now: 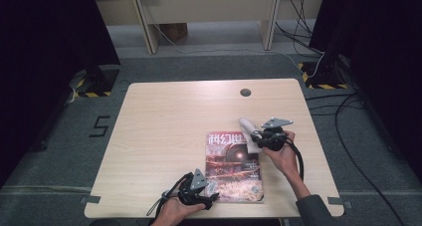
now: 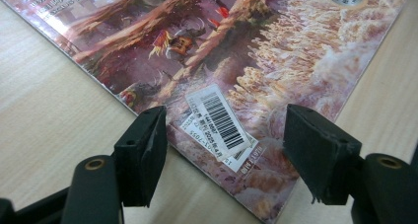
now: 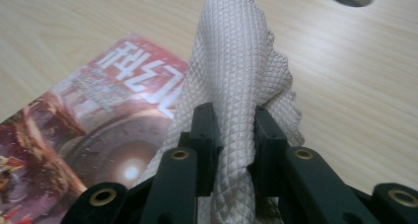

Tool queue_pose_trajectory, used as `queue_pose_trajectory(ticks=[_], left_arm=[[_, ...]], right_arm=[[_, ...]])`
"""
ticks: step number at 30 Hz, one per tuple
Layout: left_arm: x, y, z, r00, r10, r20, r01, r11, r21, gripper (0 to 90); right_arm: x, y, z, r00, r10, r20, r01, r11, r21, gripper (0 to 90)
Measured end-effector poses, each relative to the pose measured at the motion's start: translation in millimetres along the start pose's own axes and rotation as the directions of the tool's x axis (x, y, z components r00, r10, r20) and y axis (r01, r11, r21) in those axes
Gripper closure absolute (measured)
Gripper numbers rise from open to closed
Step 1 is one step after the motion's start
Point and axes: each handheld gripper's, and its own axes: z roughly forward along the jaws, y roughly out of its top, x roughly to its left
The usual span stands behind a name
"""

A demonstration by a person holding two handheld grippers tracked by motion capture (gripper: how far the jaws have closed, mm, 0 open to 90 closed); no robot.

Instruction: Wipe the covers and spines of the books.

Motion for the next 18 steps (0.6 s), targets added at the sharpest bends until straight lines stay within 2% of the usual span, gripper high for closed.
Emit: queue_pose_trajectory(ticks=[1, 4, 7, 11, 14, 18], left_arm=[[0.0, 0.0, 0.0, 1.0000, 0.000, 0.000, 0.000, 1.0000, 0.000, 32.9], [-0.5, -0.5, -0.2, 1.0000, -0.003, 0.002, 0.003, 1.0000, -0.002, 32.9], [0.6, -1.0, -0.2, 1.0000, -0.004, 0.006, 0.004, 1.0000, -0.004, 32.4], [2.3, -1.7, 0.5, 0.9997, -0.017, 0.018, 0.017, 0.9998, -0.009, 31.1], [3.6, -1.9, 1.0, 0.9995, -0.026, 0.019, 0.026, 0.9996, -0.008, 29.5], [3.6, -1.7, 1.1, 0.9998, -0.014, 0.014, 0.014, 0.9999, -0.009, 27.7]], right_arm=[[0.0, 0.0, 0.0, 1.0000, 0.000, 0.000, 0.000, 1.0000, 0.000, 75.6], [11.3, 0.5, 9.7, 0.9993, -0.028, -0.024, 0.029, 0.9993, 0.025, 75.6], [19.0, -3.1, 24.7, 0.9987, -0.044, -0.027, 0.046, 0.9956, 0.082, 75.6], [13.9, -6.9, 35.9, 0.9993, -0.038, 0.000, 0.038, 0.9926, 0.115, 75.6], [11.1, -8.0, 38.5, 0.9997, -0.023, 0.001, 0.023, 0.9929, 0.117, 75.6], [1.2, -7.1, 38.8, 0.9991, -0.019, 0.038, 0.014, 0.9932, 0.116, 75.9]])
